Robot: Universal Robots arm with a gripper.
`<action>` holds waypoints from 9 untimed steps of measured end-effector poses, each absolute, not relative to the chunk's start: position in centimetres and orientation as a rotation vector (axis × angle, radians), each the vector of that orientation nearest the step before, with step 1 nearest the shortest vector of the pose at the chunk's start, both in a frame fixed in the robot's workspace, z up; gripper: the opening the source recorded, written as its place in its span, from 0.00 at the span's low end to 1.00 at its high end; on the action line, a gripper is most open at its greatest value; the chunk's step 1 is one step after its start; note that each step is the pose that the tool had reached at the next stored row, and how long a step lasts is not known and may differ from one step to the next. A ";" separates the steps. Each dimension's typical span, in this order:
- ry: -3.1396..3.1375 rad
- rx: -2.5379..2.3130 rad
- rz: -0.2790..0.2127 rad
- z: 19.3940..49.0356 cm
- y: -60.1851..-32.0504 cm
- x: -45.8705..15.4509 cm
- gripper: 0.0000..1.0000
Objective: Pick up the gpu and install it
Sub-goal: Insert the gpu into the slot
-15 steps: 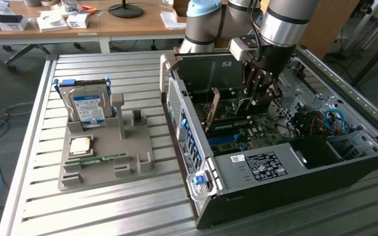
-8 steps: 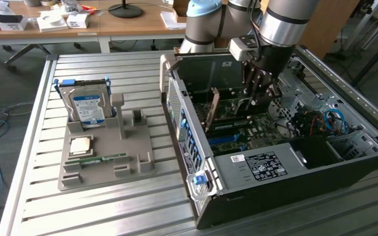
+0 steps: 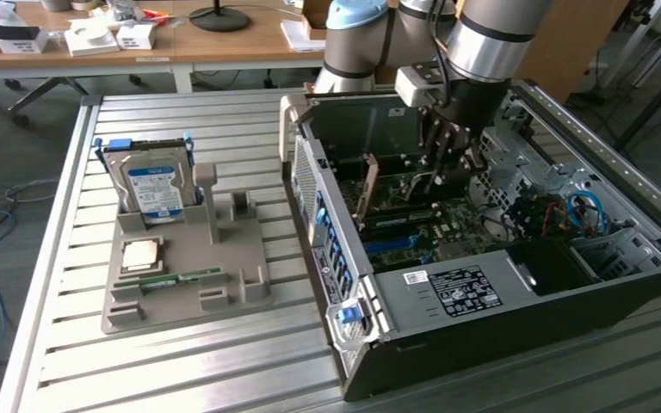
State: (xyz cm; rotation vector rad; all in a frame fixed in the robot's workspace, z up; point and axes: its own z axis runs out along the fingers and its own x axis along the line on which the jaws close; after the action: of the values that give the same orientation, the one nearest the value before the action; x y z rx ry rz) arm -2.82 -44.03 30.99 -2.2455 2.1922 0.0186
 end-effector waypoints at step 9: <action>2.192 -2.246 0.019 30.5 -44.3 -2.8 0.26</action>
State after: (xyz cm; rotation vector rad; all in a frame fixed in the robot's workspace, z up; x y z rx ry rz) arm -2.83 -44.26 30.54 -2.2456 2.1923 0.0185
